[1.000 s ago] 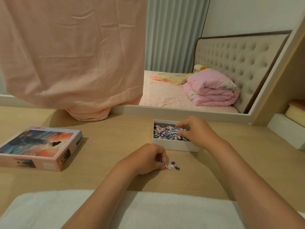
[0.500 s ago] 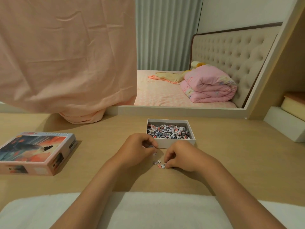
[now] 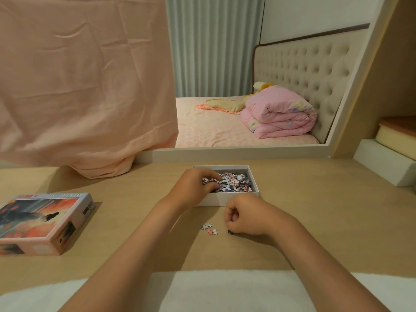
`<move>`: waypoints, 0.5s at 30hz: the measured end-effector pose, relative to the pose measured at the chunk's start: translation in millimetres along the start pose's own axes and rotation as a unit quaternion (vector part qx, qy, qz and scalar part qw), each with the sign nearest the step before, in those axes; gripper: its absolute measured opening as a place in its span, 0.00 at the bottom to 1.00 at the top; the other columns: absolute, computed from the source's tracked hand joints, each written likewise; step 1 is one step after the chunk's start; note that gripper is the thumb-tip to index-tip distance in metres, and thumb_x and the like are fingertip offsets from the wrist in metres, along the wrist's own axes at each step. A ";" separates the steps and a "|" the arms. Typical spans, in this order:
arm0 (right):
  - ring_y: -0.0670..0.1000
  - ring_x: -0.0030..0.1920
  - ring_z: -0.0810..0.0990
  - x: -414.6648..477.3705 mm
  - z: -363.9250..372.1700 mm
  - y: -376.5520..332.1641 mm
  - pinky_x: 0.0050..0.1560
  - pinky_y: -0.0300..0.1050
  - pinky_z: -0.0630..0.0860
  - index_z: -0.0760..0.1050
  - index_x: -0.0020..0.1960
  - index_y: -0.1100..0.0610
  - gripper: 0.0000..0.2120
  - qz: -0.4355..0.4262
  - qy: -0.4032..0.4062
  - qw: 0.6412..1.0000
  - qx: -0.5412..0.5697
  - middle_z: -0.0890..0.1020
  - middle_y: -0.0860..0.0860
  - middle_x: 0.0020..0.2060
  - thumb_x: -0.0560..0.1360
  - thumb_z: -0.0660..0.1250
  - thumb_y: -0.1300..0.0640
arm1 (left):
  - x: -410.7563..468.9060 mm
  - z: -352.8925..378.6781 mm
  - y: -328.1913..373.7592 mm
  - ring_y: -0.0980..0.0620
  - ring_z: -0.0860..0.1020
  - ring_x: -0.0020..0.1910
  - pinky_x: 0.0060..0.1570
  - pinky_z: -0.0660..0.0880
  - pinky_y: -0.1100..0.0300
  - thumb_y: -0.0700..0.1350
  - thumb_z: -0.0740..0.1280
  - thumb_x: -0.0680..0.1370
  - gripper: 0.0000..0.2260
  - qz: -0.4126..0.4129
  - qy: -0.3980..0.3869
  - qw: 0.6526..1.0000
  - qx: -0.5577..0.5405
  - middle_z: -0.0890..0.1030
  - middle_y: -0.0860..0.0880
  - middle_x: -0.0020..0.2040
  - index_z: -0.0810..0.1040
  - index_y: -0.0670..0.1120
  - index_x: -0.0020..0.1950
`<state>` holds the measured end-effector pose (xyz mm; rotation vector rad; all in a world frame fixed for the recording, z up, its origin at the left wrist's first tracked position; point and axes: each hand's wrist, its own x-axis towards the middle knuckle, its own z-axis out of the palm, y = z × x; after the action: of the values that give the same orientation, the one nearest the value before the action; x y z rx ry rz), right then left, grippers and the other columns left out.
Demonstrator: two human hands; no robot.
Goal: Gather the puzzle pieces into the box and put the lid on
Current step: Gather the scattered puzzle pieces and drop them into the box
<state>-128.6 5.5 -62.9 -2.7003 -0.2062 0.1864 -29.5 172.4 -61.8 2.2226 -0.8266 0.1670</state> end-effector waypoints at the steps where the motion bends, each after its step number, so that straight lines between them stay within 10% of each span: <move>1: 0.45 0.39 0.82 -0.5 -1.3 0.9 0.41 0.37 0.79 0.83 0.42 0.52 0.04 -0.005 0.000 1.000 -0.002 0.83 0.45 0.36 0.72 0.70 0.58 | -4.4 -2.0 -0.6 0.61 0.77 0.49 0.51 0.70 0.70 0.42 0.72 0.76 0.06 0.023 0.025 0.999 0.007 0.82 0.56 0.50 0.84 0.50 0.52; 5: 0.41 0.35 0.80 0.7 -12.4 2.5 0.37 0.33 0.75 0.82 0.39 0.50 0.06 -0.010 0.088 0.994 0.064 0.83 0.44 0.33 0.72 0.69 0.59 | -32.7 -10.4 -5.1 0.59 0.76 0.43 0.45 0.70 0.69 0.41 0.71 0.75 0.07 0.071 0.063 0.995 0.024 0.78 0.59 0.45 0.83 0.52 0.50; 9: 0.36 0.35 0.77 16.6 -29.3 6.5 0.38 0.27 0.69 0.84 0.41 0.50 0.06 -0.028 0.267 0.959 0.095 0.82 0.42 0.34 0.73 0.71 0.60 | -56.4 -14.4 -11.2 0.59 0.77 0.43 0.46 0.74 0.63 0.46 0.71 0.75 0.07 0.034 -0.070 0.996 0.035 0.80 0.59 0.45 0.83 0.55 0.52; 15: 0.43 0.42 0.77 24.2 -28.2 8.1 0.46 0.45 0.74 0.83 0.44 0.46 0.02 -0.002 0.276 0.961 0.028 0.82 0.40 0.41 0.73 0.74 0.53 | -64.1 -4.3 -19.6 0.60 0.75 0.49 0.52 0.73 0.62 0.62 0.73 0.69 0.19 0.043 -0.184 0.977 0.095 0.76 0.59 0.49 0.83 0.57 0.57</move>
<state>-99.4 -9.0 -43.3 -2.5756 -0.0361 -0.5492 -67.2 218.2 -93.3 2.4384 -1.1487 -0.1367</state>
